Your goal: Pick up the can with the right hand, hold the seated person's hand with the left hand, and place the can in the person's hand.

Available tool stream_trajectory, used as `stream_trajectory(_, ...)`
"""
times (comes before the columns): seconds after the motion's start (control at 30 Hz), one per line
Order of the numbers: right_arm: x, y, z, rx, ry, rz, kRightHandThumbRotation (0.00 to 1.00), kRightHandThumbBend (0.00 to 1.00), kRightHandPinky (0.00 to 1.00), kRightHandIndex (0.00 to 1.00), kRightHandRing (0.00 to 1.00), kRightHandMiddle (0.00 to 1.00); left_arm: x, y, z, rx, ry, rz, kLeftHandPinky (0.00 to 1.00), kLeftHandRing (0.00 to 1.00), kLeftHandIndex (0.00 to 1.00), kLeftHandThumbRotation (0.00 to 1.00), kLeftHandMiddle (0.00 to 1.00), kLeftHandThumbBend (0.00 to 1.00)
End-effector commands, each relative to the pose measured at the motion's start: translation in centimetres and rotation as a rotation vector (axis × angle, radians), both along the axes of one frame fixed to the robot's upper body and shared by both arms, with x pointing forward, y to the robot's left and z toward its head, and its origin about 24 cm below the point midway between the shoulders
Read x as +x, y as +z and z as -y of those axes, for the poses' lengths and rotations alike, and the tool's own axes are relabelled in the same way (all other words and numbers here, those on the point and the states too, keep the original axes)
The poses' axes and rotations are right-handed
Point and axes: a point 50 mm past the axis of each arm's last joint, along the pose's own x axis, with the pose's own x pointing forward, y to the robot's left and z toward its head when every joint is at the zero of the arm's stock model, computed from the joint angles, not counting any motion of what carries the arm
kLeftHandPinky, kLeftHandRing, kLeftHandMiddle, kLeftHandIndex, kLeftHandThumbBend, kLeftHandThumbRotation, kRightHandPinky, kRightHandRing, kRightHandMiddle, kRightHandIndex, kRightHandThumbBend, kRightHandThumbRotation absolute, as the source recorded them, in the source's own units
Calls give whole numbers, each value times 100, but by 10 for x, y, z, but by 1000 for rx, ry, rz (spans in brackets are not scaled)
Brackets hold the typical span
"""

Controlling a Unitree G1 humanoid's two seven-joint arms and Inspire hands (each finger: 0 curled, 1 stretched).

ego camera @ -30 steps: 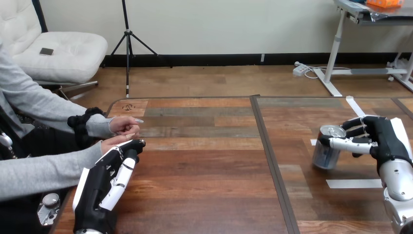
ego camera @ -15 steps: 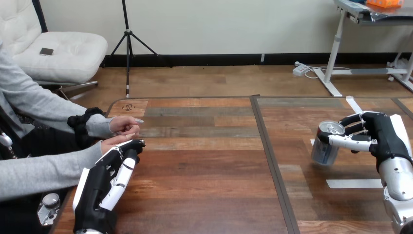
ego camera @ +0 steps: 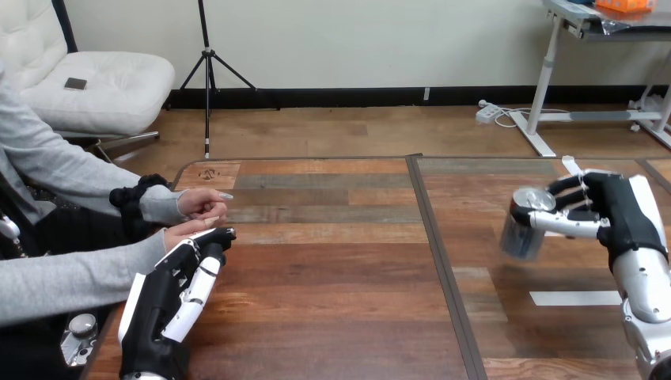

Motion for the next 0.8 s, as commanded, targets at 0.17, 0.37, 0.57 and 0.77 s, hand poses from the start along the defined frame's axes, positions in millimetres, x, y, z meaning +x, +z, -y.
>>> stream_trajectory(0.17,25,46,-10,-8,62,189,0,79,35,45,38,44,19,27,-7,102,3,145,76,80,70,57,78,30)
stream_trajectory(0.37,25,48,-11,-4,75,199,0,80,38,45,40,45,23,39,-14,165,-14,211,75,80,74,54,79,38)
stream_trajectory(0.57,26,49,-10,3,77,202,0,81,38,44,41,44,26,56,-22,336,-16,280,71,79,75,52,79,46)
stream_trajectory(0.77,25,50,-10,-3,86,210,0,82,38,44,40,44,30,73,-29,459,-13,336,63,75,76,49,78,66)
